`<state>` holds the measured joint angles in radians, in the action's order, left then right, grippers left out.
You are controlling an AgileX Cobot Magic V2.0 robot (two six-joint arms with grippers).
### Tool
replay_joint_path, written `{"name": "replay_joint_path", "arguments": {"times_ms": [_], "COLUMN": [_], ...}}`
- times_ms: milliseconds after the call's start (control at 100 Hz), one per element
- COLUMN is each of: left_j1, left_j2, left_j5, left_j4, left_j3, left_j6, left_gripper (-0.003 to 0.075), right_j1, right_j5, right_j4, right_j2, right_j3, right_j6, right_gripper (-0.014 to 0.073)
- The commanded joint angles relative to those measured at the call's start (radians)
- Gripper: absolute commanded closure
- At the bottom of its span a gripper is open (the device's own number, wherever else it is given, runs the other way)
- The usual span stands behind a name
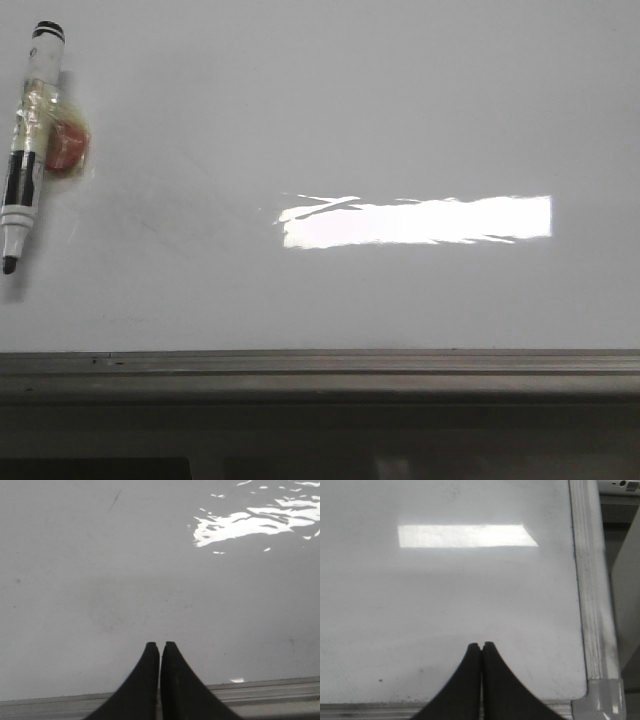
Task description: Write number 7 on whiteboard
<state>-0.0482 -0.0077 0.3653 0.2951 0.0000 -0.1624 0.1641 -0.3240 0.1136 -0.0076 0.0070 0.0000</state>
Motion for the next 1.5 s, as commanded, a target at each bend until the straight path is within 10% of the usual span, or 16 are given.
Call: {"name": "replay_joint_path", "arguments": {"times_ms": [0,1490], "left_j1": [-0.009,-0.009], "left_j2": [-0.028,-0.028], "left_j5": [-0.049,-0.047], "left_j4": [0.003,0.030], "left_j3": [0.025,0.025], "left_j6": [-0.007,-0.007], "left_gripper": [0.0738,0.0738], "right_j1": [-0.001,-0.001], "right_j5": [0.007,0.007], "right_j4": [0.003,0.003], "right_j2": [-0.020,-0.020], "right_j3": [0.031,0.031], "right_j6": [-0.007,-0.007], "right_gripper": [0.0668,0.0668]}}
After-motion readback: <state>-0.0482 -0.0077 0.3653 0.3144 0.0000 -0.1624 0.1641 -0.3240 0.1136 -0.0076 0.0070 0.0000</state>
